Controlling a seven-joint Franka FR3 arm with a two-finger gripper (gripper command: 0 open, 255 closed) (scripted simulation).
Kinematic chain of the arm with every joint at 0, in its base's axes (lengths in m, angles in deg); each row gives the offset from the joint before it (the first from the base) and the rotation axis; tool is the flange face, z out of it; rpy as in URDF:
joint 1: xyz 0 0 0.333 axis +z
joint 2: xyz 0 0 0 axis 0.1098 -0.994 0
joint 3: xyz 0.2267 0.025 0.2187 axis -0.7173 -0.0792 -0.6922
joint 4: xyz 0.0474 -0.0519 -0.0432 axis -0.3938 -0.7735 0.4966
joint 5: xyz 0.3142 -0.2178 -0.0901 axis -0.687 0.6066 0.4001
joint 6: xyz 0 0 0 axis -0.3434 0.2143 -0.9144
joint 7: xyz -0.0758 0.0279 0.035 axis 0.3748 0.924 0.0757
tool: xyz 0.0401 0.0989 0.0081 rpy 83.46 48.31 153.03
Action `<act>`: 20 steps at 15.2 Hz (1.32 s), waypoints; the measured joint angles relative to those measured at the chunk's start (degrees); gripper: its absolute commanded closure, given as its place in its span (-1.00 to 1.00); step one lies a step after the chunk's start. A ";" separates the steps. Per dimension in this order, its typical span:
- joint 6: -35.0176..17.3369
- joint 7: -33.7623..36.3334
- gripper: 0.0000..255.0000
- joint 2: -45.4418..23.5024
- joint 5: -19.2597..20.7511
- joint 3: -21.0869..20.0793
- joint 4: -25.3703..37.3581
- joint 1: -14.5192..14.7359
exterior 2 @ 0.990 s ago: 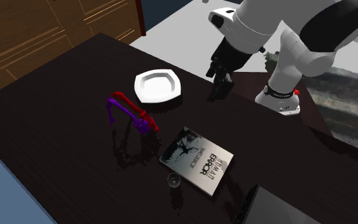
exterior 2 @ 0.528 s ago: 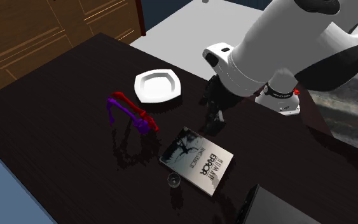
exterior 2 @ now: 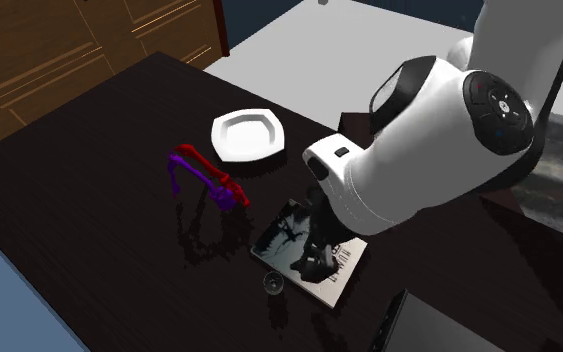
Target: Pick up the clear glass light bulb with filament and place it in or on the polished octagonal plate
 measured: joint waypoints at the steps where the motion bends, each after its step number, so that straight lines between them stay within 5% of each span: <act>1: 1.89 3.56 -1.00 -4.50 4.81 0.29 2.99 2.12; 4: 6.30 9.93 -1.00 -13.03 13.68 2.83 9.94 9.08; 7: 6.29 11.98 -1.00 -16.47 17.20 4.71 11.55 11.37; 18: 4.71 13.37 -1.00 -19.55 20.37 6.77 11.90 12.39; 19: 4.71 13.37 1.00 -19.55 20.37 6.77 11.90 12.39; 20: 4.71 13.37 1.00 -19.55 20.37 6.77 11.90 12.39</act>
